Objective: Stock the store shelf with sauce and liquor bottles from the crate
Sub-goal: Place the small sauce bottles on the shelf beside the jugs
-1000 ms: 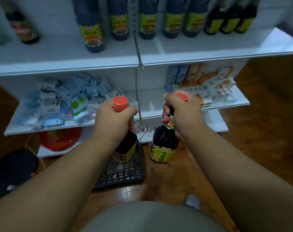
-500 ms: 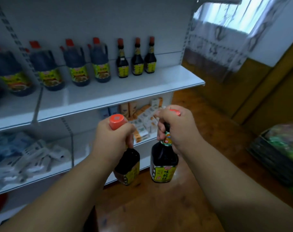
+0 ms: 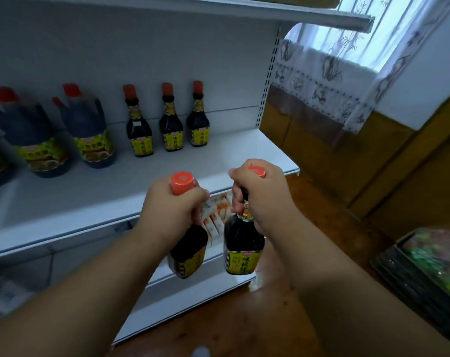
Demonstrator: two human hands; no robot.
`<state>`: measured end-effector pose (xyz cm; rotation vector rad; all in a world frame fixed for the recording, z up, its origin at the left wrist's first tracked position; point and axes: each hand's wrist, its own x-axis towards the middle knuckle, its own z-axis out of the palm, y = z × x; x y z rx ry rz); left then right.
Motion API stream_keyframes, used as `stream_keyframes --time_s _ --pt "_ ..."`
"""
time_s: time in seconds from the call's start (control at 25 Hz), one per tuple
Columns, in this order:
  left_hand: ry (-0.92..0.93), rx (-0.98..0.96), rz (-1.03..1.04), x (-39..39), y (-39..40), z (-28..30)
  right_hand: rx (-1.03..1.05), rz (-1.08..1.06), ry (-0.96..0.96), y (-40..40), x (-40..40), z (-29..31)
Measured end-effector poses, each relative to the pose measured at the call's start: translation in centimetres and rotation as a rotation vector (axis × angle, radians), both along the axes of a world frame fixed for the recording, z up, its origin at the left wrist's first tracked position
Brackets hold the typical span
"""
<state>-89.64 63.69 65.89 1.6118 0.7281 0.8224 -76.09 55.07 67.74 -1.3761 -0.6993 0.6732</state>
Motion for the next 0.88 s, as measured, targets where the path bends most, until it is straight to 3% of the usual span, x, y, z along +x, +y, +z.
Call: stream_keyframes --time_s 0.24,0.6,0.88 --pt "-0.057 -0.060 -0.030 11.0 3.6 0.7 -0.014 -0.030 -0.033 2.9 11.2 0.4" --pt "-0.070 -0.059 0.254 24.6 7.6 -1.2 -0.137 0.209 -0.177 9.7 27.4 -0.7" --pt "0.030 -0.065 0.426 29.9 10.2 -1.7 -0.147 0.363 -0.220 14.5 32.3 -0.7"
